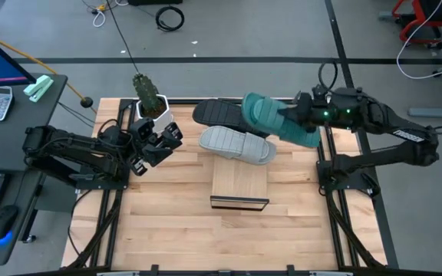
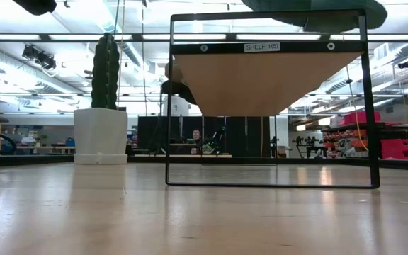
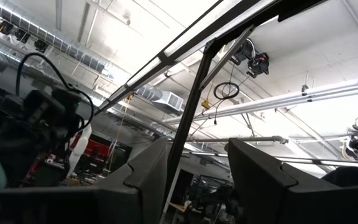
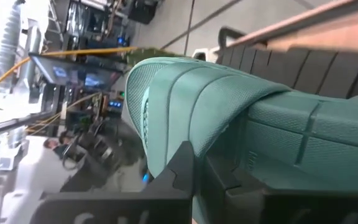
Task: Pick and place slides into the shelf
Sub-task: Put the green slides on the shelf
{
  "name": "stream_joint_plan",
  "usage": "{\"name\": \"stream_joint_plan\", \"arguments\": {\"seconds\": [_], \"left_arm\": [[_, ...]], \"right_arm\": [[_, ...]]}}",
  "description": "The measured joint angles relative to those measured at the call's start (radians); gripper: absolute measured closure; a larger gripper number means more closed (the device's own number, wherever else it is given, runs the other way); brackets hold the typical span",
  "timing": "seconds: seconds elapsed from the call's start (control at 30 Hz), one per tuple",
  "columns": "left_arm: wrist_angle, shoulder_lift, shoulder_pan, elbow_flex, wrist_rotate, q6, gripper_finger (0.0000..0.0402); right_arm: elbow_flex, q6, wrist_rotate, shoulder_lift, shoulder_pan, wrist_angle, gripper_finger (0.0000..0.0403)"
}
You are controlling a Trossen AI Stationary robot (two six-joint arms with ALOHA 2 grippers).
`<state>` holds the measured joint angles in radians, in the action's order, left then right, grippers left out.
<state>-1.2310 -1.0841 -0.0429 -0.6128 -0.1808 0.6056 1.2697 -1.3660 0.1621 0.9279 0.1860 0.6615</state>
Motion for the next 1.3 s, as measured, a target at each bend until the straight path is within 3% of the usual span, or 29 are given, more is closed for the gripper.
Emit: {"name": "stream_joint_plan", "arguments": {"seconds": [0.47,0.87,1.3], "left_arm": [[0.0,0.0,0.001,0.0,0.0,0.001,0.0229],[0.001,0.0,0.001,0.0,0.0,0.001,0.0229],[0.001,0.0,0.001,0.0,0.0,0.002,0.0228]], "right_arm": [[0.0,-0.203,0.146,0.012,-0.303,0.051,0.0393],[0.0,-0.31,0.159,0.111,-0.478,0.094,0.0393],[0.0,-0.366,0.113,0.243,-0.529,0.063,0.0393]]}}
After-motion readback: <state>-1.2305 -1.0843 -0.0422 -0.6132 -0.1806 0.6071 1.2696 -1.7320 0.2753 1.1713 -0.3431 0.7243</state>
